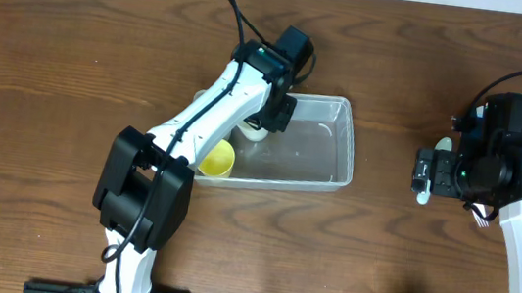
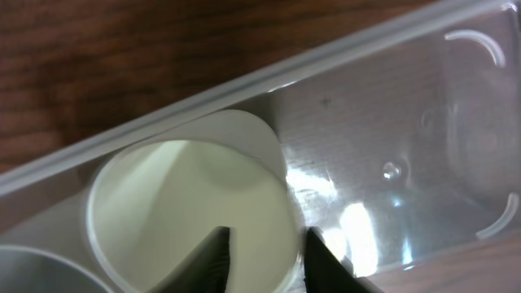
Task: Pack container
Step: 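Carry the white cup with the left gripper into the box and release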
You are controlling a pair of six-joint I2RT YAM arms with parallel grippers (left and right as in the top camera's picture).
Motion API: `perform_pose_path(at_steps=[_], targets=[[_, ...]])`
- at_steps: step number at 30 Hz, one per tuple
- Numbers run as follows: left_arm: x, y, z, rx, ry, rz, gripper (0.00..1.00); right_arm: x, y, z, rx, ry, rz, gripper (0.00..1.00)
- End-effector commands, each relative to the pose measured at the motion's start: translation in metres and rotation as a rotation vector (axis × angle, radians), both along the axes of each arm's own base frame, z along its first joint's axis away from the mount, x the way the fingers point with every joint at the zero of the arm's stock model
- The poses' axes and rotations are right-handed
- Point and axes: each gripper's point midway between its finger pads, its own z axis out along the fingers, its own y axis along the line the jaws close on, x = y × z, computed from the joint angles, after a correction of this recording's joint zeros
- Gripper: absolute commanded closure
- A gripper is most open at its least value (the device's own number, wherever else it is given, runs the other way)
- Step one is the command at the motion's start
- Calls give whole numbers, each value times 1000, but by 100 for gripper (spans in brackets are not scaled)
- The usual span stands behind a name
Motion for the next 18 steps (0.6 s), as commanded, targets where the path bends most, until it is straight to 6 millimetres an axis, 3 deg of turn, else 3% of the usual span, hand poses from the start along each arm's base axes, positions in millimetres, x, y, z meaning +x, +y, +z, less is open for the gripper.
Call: perform_pose_path(at_steps=[1, 8, 11, 15, 18], targets=[[3, 1, 2, 4, -8, 0, 55, 2, -3, 4, 0, -12, -24, 1], [1, 2, 3, 6, -5, 0, 53, 2, -4, 4, 0, -9, -24, 1], [0, 2, 15, -1, -17, 0, 46, 2, -4, 4, 0, -9, -24, 1], [-1, 7, 63, -30, -104, 5, 36, 2, -3, 4, 1, -10, -25, 1], [1, 29, 112, -21, -237, 55, 31, 3, -2, 4, 6, -13, -23, 1]])
